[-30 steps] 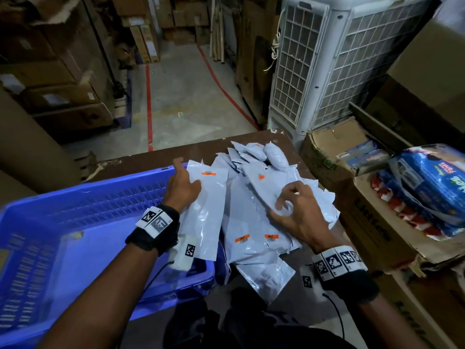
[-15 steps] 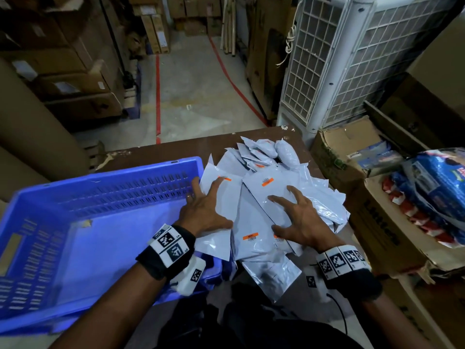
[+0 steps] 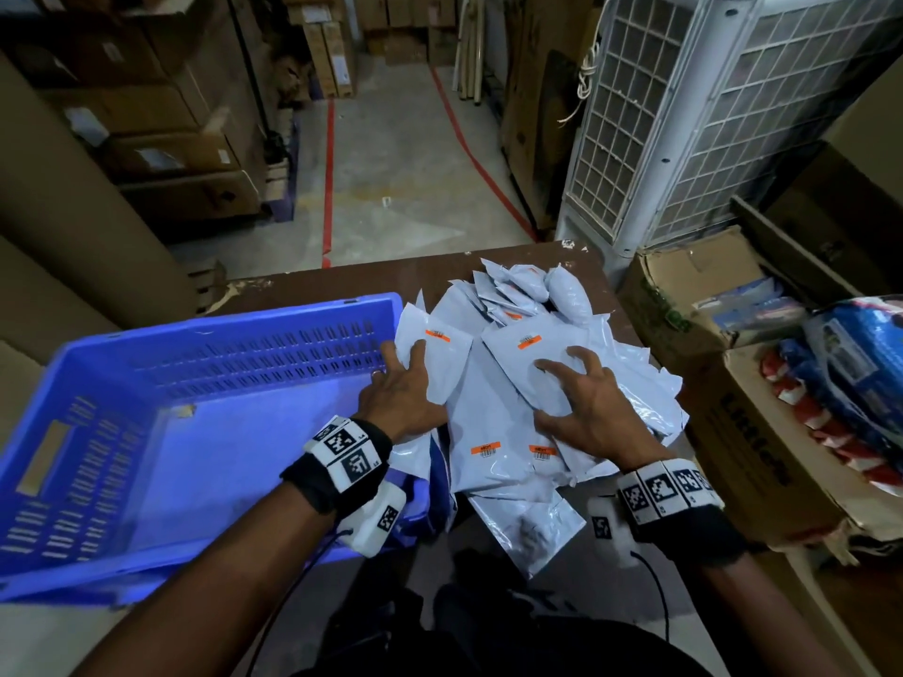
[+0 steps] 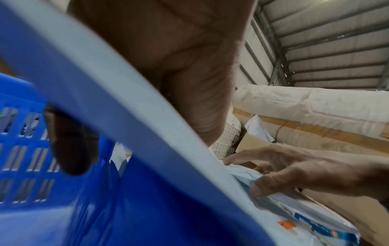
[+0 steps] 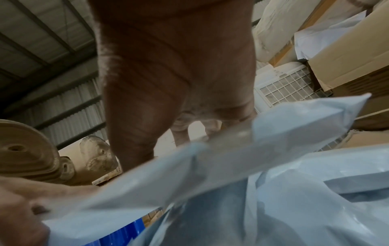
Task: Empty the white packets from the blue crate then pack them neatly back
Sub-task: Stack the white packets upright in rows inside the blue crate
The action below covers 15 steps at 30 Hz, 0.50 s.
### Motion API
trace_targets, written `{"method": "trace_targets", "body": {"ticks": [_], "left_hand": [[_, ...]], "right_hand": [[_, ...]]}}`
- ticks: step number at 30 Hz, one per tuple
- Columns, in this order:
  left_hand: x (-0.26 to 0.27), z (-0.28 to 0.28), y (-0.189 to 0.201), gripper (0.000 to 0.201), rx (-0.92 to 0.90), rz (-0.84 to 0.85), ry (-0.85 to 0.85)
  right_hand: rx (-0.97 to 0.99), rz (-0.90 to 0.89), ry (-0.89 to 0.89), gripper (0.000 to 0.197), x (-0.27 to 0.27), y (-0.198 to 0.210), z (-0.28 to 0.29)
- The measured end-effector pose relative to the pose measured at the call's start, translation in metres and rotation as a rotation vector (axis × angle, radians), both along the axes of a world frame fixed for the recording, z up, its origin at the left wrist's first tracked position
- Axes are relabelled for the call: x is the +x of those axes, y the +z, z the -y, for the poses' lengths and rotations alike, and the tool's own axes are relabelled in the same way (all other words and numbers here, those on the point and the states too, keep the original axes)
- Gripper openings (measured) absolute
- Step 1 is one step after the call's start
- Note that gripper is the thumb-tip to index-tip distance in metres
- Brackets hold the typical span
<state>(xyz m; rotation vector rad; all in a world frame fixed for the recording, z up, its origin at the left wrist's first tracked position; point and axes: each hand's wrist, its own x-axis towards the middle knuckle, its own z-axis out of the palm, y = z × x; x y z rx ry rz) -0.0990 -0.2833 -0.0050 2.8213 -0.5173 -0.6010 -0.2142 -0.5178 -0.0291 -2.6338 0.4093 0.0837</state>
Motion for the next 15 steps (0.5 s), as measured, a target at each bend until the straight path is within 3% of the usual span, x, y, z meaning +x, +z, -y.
{"method": "trace_targets", "body": {"ticks": [9, 15], "left_hand": [[0.012, -0.038, 0.037, 0.091, -0.340, 0.013, 0.199], [0.017, -0.093, 0.061, 0.084, -0.465, 0.077, 0.348]], "right_hand": [[0.142, 0.158, 0.026, 0.072, 0.019, 0.035, -0.005], [0.169, 0.241, 0.167, 0.065, 0.046, 0.069, -0.045]]}}
